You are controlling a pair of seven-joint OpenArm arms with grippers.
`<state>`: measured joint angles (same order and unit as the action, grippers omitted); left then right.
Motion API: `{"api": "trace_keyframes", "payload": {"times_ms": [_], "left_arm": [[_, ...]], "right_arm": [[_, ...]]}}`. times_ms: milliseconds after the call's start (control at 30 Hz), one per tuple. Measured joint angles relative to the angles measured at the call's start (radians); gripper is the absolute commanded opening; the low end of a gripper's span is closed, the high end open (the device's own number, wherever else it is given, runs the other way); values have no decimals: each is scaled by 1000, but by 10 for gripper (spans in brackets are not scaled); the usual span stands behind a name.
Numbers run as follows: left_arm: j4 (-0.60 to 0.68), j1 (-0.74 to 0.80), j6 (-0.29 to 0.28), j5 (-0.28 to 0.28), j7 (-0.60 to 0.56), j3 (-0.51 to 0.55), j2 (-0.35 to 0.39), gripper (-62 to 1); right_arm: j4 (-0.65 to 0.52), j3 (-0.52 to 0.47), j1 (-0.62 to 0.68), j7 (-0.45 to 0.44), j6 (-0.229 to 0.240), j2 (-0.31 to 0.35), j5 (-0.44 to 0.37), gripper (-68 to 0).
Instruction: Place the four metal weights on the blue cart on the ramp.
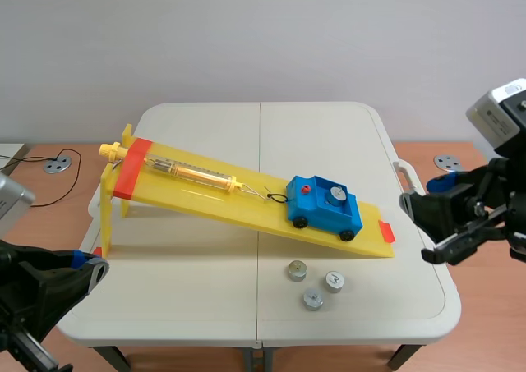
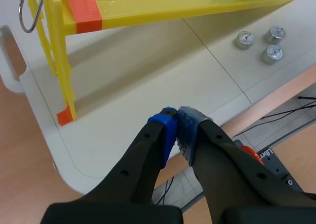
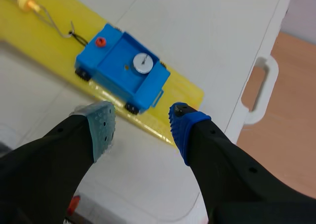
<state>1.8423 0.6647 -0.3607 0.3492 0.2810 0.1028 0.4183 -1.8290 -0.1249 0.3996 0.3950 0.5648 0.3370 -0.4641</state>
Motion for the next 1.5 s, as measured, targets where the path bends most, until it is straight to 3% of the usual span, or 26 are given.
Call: {"api": "trace_keyframes", "payload": {"times_ms": [167, 367, 767, 1167, 1500], "left_arm": [[0, 0, 0, 0, 0, 0, 0, -575], [0, 0, 0, 0, 0, 0, 0, -575], [0, 0, 0, 0, 0, 0, 0, -575], [0, 0, 0, 0, 0, 0, 0, -575], [0, 0, 0, 0, 0, 0, 0, -575]], "right_arm": [[-10, 7, 68, 9, 5, 16, 10, -412], [11, 103, 74, -16, 12, 13, 114, -412], [245, 256, -59, -102, -5, -107, 284, -412], [463, 406, -170, -182, -91, -152, 412, -412], [554, 468, -211, -220, -138, -183, 450, -446]]}}
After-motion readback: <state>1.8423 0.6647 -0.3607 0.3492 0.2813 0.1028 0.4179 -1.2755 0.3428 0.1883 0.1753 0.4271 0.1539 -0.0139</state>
